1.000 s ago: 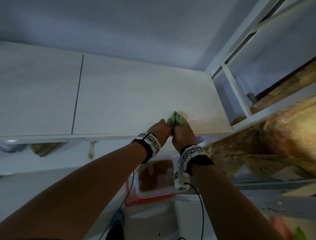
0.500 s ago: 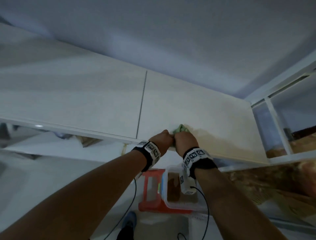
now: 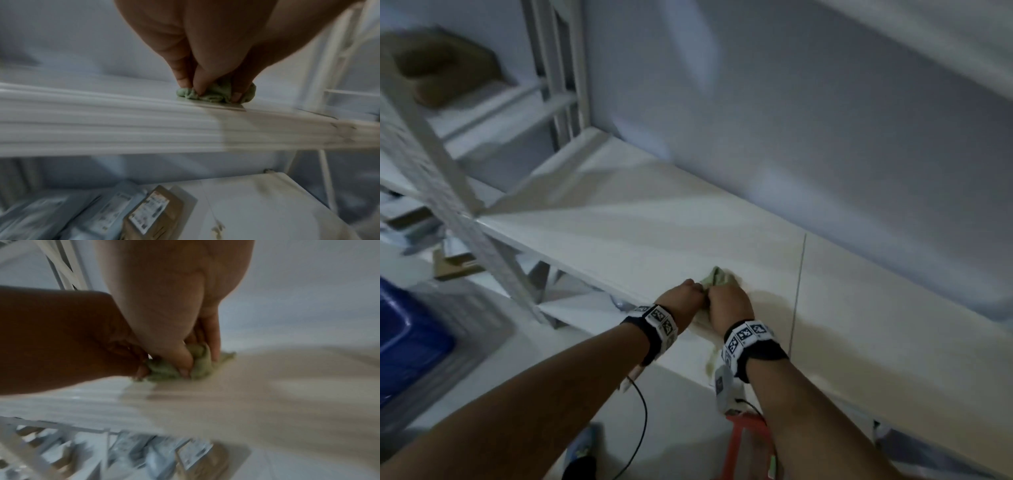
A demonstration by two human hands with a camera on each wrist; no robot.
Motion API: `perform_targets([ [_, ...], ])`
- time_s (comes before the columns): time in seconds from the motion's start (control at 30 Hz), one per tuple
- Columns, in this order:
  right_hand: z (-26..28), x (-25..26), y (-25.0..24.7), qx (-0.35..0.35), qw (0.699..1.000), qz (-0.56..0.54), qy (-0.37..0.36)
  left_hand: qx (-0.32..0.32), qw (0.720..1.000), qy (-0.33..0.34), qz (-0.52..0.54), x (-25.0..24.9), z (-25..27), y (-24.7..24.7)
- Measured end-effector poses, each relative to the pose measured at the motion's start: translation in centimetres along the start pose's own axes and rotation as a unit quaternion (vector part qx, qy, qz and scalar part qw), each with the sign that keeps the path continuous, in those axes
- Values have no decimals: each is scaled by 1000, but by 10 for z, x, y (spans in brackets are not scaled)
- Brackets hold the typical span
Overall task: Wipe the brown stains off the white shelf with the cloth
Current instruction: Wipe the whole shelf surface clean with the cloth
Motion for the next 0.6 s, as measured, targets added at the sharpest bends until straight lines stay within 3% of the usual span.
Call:
perform_targets([
  [0.07,-4,38,-14,-43,995,-92,3,-30,999,-41,13,36,18,-29],
  [0.2,-15,119,-35,-38,977,-203,-52,-100,989,-97,41,105,64,-85],
  [0.33,-28,186,-66,-37,925,-370,-76,-236,958,-137,83,160,104,-140],
  [0.43,-39,206,-78,-9,863,-505,-20,-327,927,-130,128,177,119,-163],
  [0.5,-45,205,-81,-9,829,-558,25,-345,920,-120,141,181,120,-169],
  [0.6,-51,186,-85,-67,851,-518,61,-322,926,-113,159,185,114,-161],
])
Point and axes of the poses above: each hand's wrist, its own z-axis away from the middle knuckle, its own y-axis out of the palm, x = y × z, the point moved 5 cm from there along -z, towards the middle knuckle, and after that the axes turned 12 degrees about z, right-handed, at the moved point
